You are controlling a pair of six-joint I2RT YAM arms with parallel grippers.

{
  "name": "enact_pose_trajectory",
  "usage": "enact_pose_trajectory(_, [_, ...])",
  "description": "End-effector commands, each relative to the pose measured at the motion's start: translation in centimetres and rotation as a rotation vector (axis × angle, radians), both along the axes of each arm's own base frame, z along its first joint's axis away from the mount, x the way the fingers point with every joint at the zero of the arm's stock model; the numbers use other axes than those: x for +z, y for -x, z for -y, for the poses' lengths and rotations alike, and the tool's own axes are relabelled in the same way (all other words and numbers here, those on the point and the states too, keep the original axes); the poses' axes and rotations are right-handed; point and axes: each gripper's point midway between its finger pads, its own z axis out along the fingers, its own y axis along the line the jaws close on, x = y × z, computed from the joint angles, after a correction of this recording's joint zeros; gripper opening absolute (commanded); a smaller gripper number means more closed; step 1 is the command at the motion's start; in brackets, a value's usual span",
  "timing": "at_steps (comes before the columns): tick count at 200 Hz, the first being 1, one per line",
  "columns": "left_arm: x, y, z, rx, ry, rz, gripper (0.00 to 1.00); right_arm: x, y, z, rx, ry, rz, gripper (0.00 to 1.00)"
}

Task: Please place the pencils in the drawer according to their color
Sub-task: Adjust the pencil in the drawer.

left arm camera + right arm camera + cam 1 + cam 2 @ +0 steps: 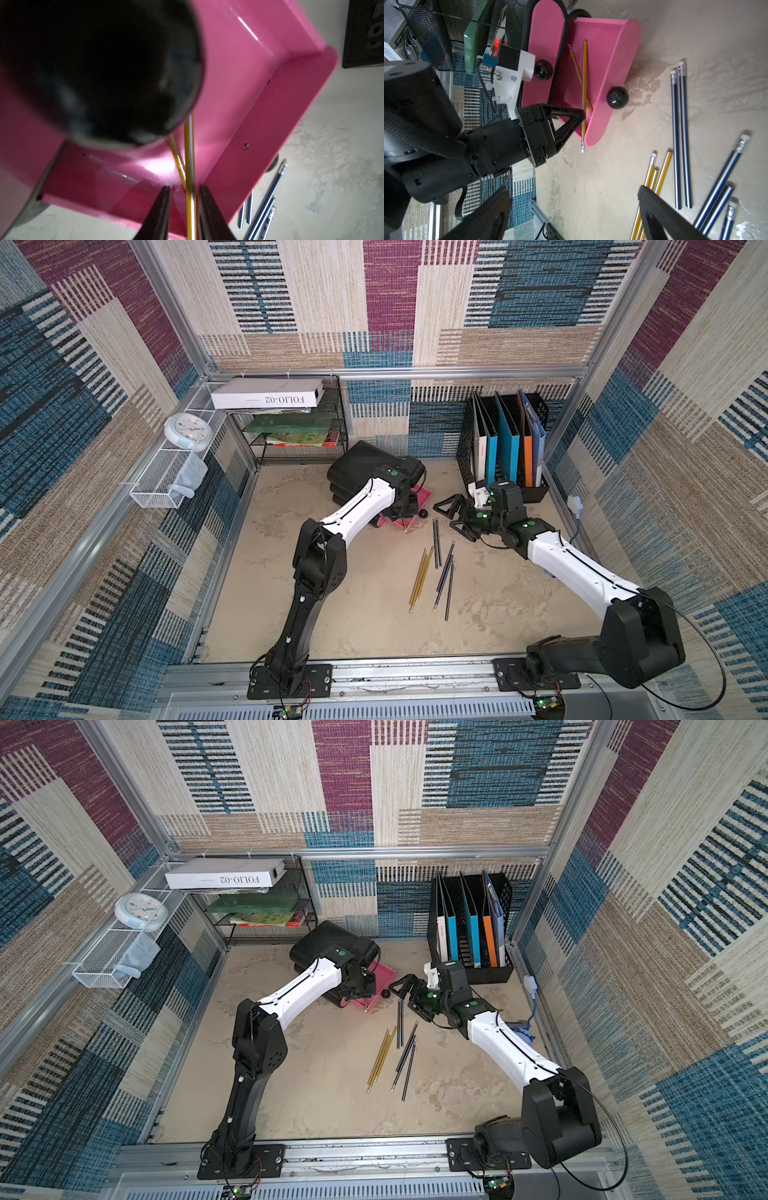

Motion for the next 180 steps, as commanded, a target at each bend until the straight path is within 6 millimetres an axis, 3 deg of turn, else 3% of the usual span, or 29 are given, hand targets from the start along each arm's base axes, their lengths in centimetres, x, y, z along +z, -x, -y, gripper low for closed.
enact_pose_trajectory(1, [-0.4,-0.2,-0.1,-0.004,-0.021,0.002,0.24,0.4,-0.3,-0.2,0.010,-0.006,0.023,0.99])
enact_pose_trajectory(33, [-0.9,-0.3,0.0,-0.002,-0.023,-0.005,0.18,0.4,-0.4,-0.1,0.009,-0.007,0.021,0.99])
enact_pose_trajectory(61, [-1.0,-0.7,0.2,0.002,-0.024,0.004,0.00,0.3,-0.4,-0.2,0.012,-0.008,0.019,0.99])
enact_pose_trajectory(180, [0.0,-4.1,0.4,0.069,-0.015,0.091,0.00,-0.6,-0.3,-0.3,0.024,0.001,-0.001,0.99])
